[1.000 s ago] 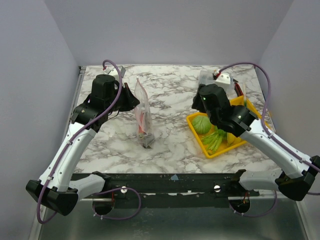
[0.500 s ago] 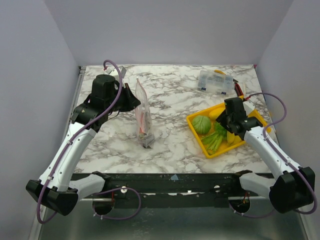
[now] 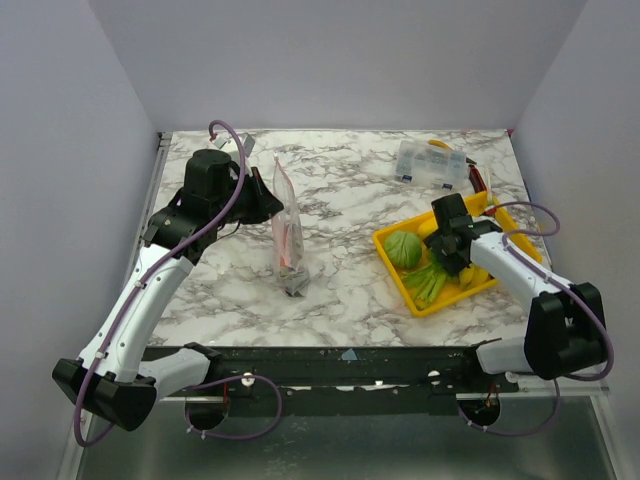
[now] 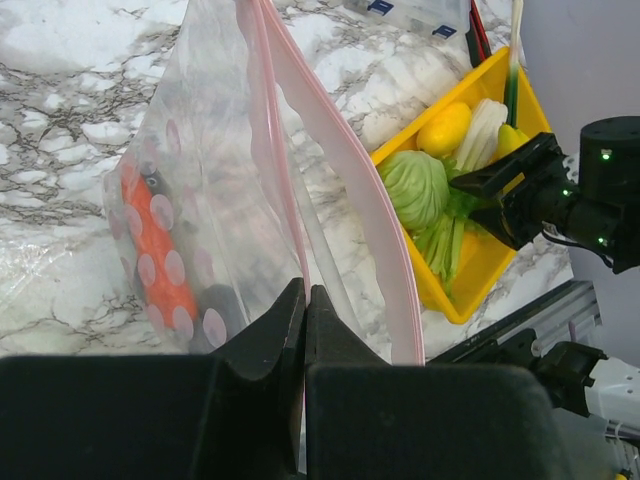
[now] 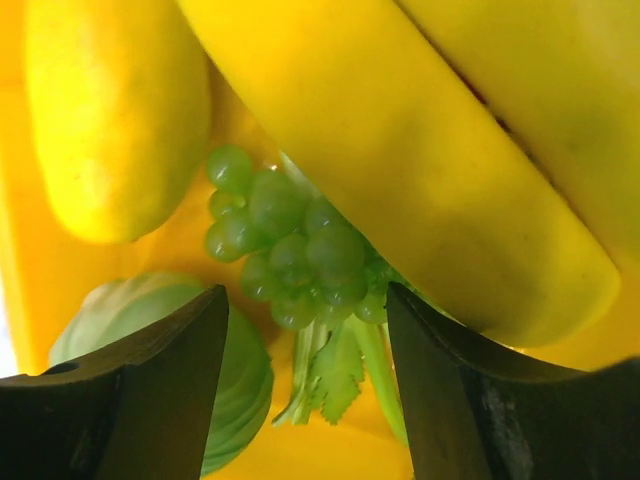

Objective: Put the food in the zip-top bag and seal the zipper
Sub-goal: Pick up the fake fruit from the bin.

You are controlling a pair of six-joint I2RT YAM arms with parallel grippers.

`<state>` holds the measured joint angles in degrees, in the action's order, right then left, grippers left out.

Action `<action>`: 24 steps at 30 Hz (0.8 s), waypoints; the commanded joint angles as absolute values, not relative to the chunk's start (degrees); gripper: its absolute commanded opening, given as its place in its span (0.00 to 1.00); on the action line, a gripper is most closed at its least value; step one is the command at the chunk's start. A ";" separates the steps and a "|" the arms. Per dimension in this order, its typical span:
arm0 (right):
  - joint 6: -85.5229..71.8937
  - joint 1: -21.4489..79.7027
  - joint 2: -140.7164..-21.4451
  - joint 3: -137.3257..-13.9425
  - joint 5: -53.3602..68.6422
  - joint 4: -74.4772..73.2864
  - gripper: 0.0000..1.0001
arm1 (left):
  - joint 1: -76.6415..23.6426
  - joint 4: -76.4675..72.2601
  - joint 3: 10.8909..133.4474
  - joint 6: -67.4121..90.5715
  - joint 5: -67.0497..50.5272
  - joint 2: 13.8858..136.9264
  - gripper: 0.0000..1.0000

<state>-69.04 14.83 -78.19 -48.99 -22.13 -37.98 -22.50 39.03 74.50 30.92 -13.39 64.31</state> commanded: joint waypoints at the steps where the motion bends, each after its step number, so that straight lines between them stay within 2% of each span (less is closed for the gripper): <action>1: -77.06 14.75 -82.01 -51.54 -31.33 -46.15 0.70 | -22.54 38.05 74.03 31.10 -14.95 63.88 0.00; 4: -77.61 14.77 -84.67 -52.76 -33.64 -47.03 0.74 | -22.55 37.91 74.00 31.11 -15.46 63.86 0.00; 11: -76.39 14.76 -88.84 -52.37 -35.08 -43.46 0.73 | -22.50 37.97 73.91 31.02 -15.38 63.74 0.00; 14: -75.99 14.76 -88.55 -52.77 -35.15 -44.11 0.62 | -22.50 37.97 73.92 31.03 -15.38 63.80 0.00; 16: -74.61 14.69 -86.53 -52.79 -33.90 -44.01 0.46 | -22.50 37.95 73.96 30.94 -15.27 63.89 0.00; 18: -72.90 14.77 -83.80 -52.67 -32.24 -43.99 0.41 | -22.50 38.06 74.00 30.94 -15.31 63.99 0.00; 21: -71.59 14.76 -79.81 -53.14 -31.03 -45.65 0.40 | -22.50 38.01 74.00 31.02 -15.54 64.08 0.00; 24: -69.38 14.74 -75.82 -52.74 -30.13 -45.14 0.27 | -22.50 37.96 74.00 31.11 -15.82 64.16 0.00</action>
<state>-72.14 14.98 -81.06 -52.27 -30.09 -43.59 -22.50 38.87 74.43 30.92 -14.20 64.31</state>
